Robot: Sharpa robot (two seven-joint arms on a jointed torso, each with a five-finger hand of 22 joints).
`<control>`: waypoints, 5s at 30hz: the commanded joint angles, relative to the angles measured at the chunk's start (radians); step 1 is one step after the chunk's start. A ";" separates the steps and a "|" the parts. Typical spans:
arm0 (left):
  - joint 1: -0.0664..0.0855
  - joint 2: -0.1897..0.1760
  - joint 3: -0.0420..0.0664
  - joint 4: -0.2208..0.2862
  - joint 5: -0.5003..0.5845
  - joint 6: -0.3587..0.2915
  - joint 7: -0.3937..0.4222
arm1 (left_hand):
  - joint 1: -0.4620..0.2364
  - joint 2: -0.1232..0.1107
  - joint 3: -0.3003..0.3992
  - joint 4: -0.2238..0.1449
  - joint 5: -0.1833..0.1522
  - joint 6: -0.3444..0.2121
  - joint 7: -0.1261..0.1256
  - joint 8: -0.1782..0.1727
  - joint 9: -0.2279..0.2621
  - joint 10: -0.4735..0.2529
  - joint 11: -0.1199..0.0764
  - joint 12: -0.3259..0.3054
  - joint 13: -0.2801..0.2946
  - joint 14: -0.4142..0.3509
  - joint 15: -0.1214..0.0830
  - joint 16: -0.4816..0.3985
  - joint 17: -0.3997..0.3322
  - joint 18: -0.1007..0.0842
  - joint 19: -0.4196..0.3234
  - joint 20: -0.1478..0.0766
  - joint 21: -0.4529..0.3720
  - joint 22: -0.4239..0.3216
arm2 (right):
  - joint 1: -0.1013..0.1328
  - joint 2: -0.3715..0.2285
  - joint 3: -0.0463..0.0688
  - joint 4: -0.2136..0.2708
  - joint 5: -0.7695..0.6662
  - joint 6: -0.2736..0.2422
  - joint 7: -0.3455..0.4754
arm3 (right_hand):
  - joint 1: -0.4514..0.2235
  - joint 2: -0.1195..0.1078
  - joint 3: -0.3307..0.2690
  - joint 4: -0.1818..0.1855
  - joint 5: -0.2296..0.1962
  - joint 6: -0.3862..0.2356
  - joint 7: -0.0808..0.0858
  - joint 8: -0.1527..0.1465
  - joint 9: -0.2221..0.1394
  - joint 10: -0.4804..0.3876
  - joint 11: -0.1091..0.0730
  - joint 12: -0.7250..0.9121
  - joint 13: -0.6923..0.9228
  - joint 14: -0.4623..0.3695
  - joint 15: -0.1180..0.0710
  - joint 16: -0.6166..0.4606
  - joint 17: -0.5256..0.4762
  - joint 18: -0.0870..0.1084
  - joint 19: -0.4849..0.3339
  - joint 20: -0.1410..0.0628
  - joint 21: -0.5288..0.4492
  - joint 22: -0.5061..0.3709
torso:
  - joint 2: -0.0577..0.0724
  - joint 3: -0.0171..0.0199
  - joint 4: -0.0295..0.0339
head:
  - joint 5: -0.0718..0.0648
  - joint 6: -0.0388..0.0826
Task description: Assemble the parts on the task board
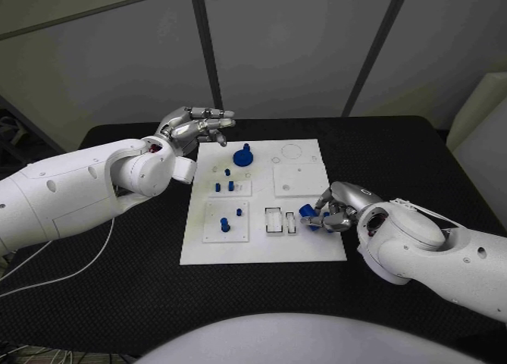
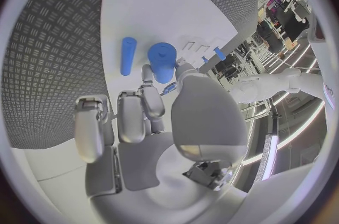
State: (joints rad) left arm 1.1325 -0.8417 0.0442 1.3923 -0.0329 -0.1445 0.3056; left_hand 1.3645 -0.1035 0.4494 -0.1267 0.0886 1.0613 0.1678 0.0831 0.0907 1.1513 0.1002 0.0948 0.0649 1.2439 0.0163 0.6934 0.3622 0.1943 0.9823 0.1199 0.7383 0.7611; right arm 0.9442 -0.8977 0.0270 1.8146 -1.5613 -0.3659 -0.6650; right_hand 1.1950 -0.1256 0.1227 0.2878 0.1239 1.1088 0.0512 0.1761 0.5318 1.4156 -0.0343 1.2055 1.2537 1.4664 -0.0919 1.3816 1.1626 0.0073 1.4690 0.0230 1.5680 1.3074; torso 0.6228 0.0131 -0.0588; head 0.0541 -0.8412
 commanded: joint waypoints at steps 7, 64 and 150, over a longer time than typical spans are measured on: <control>0.000 0.003 0.001 0.003 0.002 0.014 0.004 | 0.000 0.006 -0.004 0.000 -0.006 0.001 0.005 -0.004 0.001 -0.002 0.007 -0.003 0.002 -0.002 0.002 -0.003 -0.001 -0.011 -0.008 0.002 -0.005 -0.001 | 0.003 -0.006 0.004 0.070 0.003 -0.172 0.049 | -0.014 0.020 0.001 0.005 0.007 0.020 -0.014 -0.001 0.023 0.009 -0.001 0.002 0.002 0.034 -0.008 0.003 -0.003 -0.007 0.102 -0.010 0.003 0.263 | 0.000 -0.0011 0.0024 | -0.006 0.007; 0.000 0.009 0.000 -0.002 0.002 0.019 -0.003 | -0.007 0.009 -0.008 0.005 -0.006 0.001 0.005 -0.005 0.001 -0.002 0.007 -0.004 0.002 -0.001 0.003 -0.006 -0.001 -0.012 -0.008 0.003 -0.009 -0.003 | 0.005 0.152 0.006 -0.037 0.006 0.005 0.000 | -0.101 0.044 -0.183 -0.052 -0.074 0.060 -0.027 -0.036 0.125 0.007 -0.012 -0.043 -0.002 0.030 -0.018 -0.012 -0.012 -0.007 0.102 -0.021 0.003 0.263 | 0.002 0.0004 0.0006 | 0.007 -0.002; -0.014 -0.005 -0.001 0.004 0.002 0.020 -0.003 | -0.008 0.010 -0.009 0.004 -0.006 0.001 0.004 -0.006 0.001 -0.003 0.007 -0.004 0.002 -0.001 0.003 -0.008 -0.001 -0.011 -0.008 0.003 -0.013 -0.005 | -0.041 -0.071 0.007 -0.016 -0.062 0.094 -0.017 | 0.115 0.131 -0.322 -0.141 0.127 0.048 -0.011 -0.110 0.063 -0.019 0.002 -0.153 -0.054 0.032 -0.006 -0.017 0.007 -0.007 0.102 -0.008 0.003 0.263 | 0.002 0.0007 -0.0027 | -0.049 0.007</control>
State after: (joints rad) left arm 1.1177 -0.8472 0.0428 1.3953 -0.0328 -0.1359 0.2982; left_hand 1.3595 -0.0985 0.4469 -0.1241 0.0886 1.0613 0.1678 0.0831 0.0907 1.1513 0.1002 0.0949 0.0650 1.2439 0.0163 0.6893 0.3621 0.1943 0.9788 0.1235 0.7306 0.7567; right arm 0.9105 -0.9718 0.0408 1.8029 -1.5876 -0.3278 -0.6522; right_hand 1.2944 0.0049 -0.1980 0.1525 0.2461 1.1480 0.0399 0.0702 0.5994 1.4004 -0.0267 1.0561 1.2001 1.4648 -0.0999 1.3642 1.1693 0.0074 1.4651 0.0124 1.5680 1.3073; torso 0.6245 0.0137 -0.0612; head 0.0057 -0.8336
